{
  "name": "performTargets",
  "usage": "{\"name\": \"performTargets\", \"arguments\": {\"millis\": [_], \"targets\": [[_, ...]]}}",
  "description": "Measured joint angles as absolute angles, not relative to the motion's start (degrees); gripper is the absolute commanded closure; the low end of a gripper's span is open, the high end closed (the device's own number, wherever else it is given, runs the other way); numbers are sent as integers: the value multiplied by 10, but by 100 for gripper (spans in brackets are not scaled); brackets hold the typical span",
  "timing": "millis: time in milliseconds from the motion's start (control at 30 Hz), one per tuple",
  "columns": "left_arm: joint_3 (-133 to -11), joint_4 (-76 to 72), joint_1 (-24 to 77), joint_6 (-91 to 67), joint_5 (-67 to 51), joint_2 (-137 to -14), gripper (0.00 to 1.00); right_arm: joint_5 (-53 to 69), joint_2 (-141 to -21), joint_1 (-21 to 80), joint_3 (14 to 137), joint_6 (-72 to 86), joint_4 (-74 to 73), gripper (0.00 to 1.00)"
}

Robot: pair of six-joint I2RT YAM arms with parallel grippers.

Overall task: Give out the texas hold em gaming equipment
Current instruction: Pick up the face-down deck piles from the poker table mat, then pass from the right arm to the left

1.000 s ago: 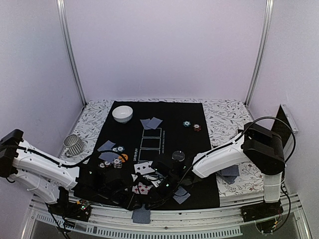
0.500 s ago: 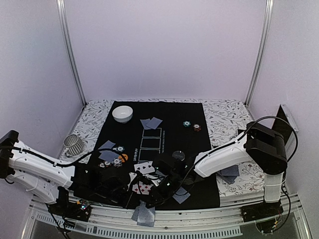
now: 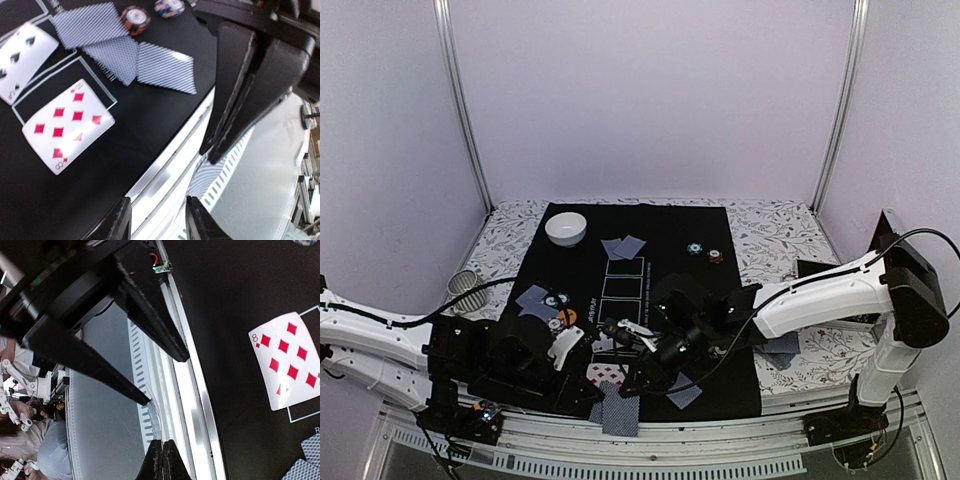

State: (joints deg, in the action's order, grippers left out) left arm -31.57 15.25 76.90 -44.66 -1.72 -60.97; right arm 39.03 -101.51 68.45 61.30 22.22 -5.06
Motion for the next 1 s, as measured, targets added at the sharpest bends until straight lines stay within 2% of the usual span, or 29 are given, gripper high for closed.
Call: {"name": "performTargets", "arguments": {"millis": [267, 333, 433, 500, 700, 867, 1000], "targets": [[-315, 86, 769, -365, -54, -552, 51, 396, -913, 639, 590, 133, -83, 98], [-314, 62, 769, -350, -51, -546, 55, 396, -896, 627, 589, 120, -88, 98], [-316, 42, 770, -329, -39, -553, 71, 397, -886, 622, 589, 106, -91, 98], [-325, 43, 770, -312, -27, -568, 76, 398, -885, 623, 589, 98, -95, 98], [-346, 58, 770, -295, 11, -578, 78, 399, -876, 623, 588, 81, -103, 98], [-345, 57, 770, -293, 26, -566, 70, 402, -861, 623, 588, 73, -103, 98], [-346, 52, 770, -291, 19, -571, 77, 403, -860, 623, 588, 67, -103, 98]]}}
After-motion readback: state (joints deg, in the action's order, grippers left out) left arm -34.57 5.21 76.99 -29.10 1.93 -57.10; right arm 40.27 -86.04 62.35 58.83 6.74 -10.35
